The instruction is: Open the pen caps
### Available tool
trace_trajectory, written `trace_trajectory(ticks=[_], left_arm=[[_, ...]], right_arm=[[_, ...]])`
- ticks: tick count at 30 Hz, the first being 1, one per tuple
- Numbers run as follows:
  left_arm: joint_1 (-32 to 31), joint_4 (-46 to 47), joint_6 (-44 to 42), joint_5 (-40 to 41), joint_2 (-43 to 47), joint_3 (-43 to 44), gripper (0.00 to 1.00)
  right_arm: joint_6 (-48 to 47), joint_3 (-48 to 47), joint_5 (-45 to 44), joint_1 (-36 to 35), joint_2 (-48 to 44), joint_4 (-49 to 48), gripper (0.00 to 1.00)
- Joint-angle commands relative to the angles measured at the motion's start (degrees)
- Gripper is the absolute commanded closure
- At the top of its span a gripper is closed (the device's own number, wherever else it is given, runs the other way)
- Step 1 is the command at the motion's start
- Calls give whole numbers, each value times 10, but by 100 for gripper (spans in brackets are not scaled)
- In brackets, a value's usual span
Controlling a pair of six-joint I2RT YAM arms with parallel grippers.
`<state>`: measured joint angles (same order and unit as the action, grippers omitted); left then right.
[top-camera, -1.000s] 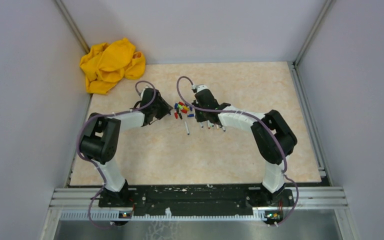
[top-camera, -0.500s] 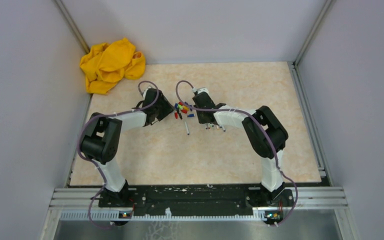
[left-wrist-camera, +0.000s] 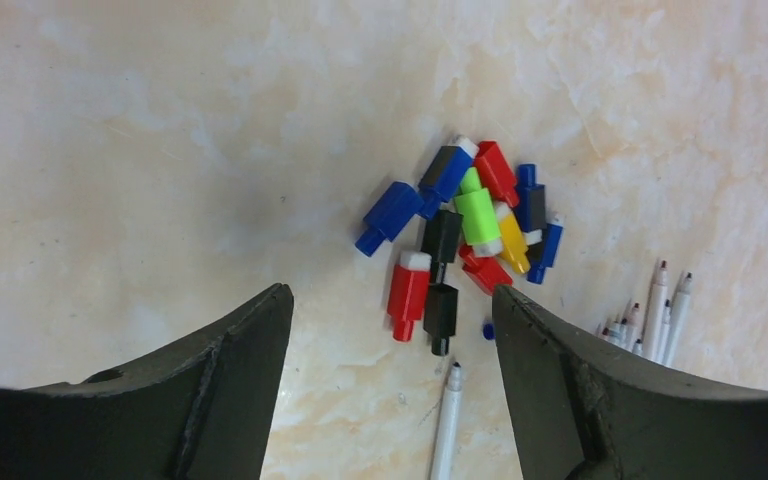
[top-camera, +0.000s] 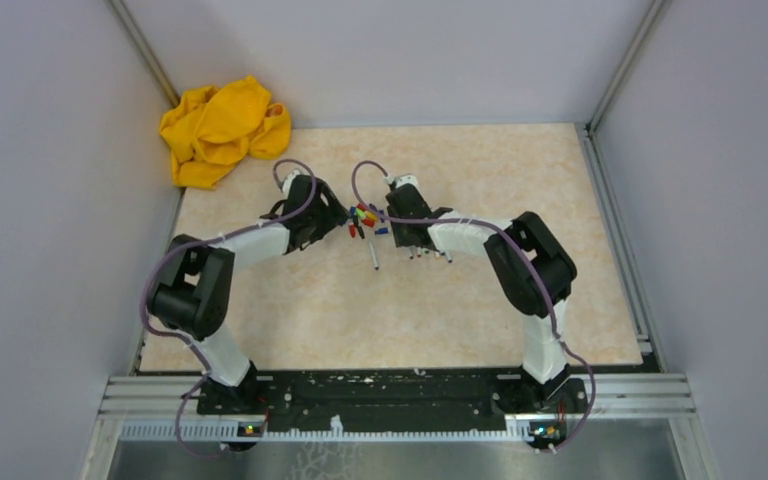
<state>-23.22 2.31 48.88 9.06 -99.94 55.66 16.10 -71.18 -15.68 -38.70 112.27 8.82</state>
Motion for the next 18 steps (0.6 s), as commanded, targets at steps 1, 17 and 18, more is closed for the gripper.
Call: trace_trajectory(ticks=[1, 17, 18], left_arm=[[-15, -17, -24, 52, 78, -4, 21], [-53, 115, -264, 330, 260, -115, 1], [-52, 131, -282, 337, 265, -126, 1]], right_arm=[[-29, 28, 8, 7, -81, -39, 60], [-57, 138, -115, 94, -303, -61, 21], [-56, 148, -123, 99, -314, -65, 19]])
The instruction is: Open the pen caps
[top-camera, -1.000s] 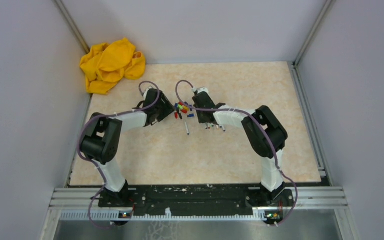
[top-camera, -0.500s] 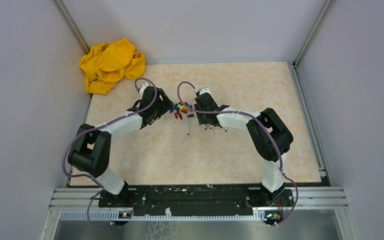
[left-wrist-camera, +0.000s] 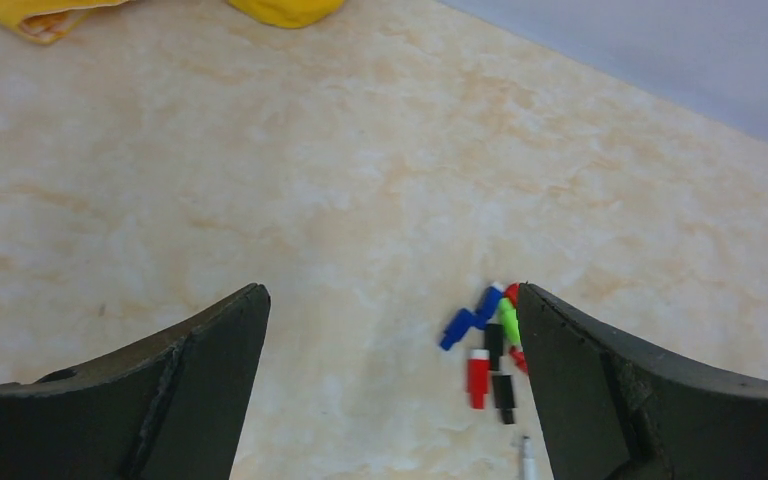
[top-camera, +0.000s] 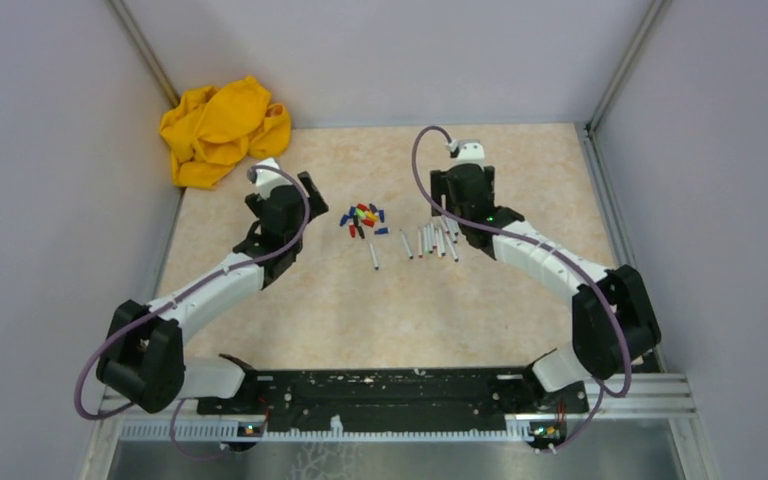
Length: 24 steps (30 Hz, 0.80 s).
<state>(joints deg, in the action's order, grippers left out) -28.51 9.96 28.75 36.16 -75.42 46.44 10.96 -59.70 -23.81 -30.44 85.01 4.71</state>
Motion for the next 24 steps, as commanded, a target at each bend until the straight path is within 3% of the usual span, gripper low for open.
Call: trace_trajectory(ticks=[1, 5, 11, 18, 24], left_arm=[[1, 83, -106, 73, 26, -50, 1], [2, 195, -228, 101, 39, -116, 1], [11, 266, -282, 72, 20, -149, 1], [27, 414, -388, 32, 24, -233, 1], [58, 454, -436, -76, 29, -269, 1]], right_arm=[[-1, 42, -58, 21, -51, -29, 15], [10, 63, -134, 26, -76, -42, 1], [-8, 79, -210, 27, -83, -74, 1], [-36, 138, -261, 32, -111, -157, 1], [-74, 190, -269, 40, -151, -240, 1]])
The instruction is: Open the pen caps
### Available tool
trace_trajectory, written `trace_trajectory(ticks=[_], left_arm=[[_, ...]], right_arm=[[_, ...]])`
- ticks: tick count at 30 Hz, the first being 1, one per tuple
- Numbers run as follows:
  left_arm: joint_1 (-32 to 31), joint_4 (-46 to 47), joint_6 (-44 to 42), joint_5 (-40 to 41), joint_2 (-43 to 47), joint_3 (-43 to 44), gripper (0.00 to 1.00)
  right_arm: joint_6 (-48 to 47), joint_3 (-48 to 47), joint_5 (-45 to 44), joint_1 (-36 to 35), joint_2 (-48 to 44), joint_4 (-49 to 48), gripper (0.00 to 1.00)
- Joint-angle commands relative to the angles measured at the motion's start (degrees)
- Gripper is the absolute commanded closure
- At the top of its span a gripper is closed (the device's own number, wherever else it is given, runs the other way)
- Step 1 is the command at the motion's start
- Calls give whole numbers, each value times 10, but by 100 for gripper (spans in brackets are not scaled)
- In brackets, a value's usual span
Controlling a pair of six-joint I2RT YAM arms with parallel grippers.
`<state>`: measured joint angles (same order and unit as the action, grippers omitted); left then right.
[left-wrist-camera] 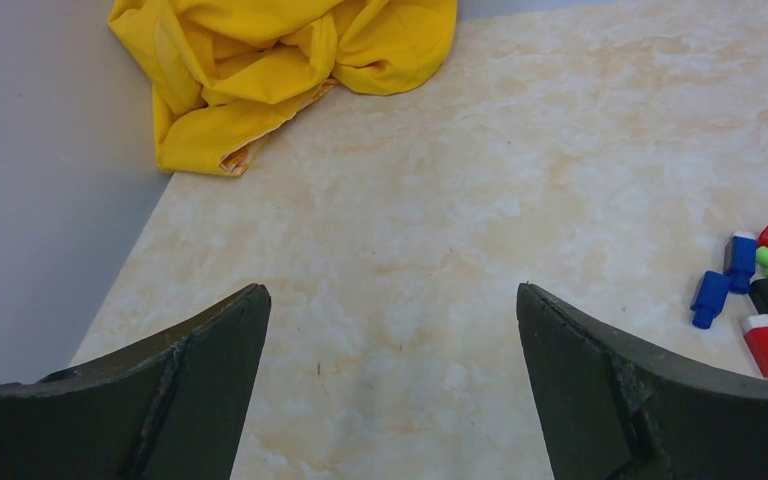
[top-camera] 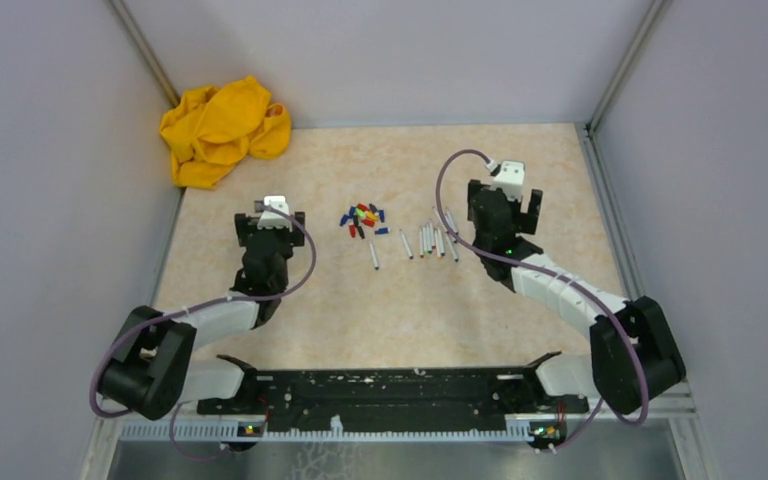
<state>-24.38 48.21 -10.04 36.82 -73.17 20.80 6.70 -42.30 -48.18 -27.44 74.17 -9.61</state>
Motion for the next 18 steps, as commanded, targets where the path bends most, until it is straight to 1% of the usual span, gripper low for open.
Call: trace_trajectory(ticks=[1, 5, 11, 12, 13, 14, 16, 18], left_arm=[[24, 76, -49, -96, 6, -15, 1], [62, 90, -47, -156, 0, -28, 1], [107, 110, -29, -245, -15, -36, 1], [111, 111, -28, -252, -17, -35, 1], [114, 112, -27, -255, -20, -35, 1], [118, 115, -27, -255, -21, -36, 1], [123, 119, -25, -258, -23, -39, 1], [126, 119, -22, -261, -27, -38, 1]], right_arm=[[-35, 24, -23, 13, -47, -113, 1], [-39, 44, -9, 22, -48, -138, 1], [-41, 50, 20, 28, -42, -148, 1], [-42, 52, 35, 29, -45, -147, 4], [-48, 59, 66, 32, -52, -150, 8], [-50, 65, 82, 33, -60, -152, 9], [-51, 66, 77, 34, -70, -149, 8], [-51, 62, 81, 34, -72, -143, 2]])
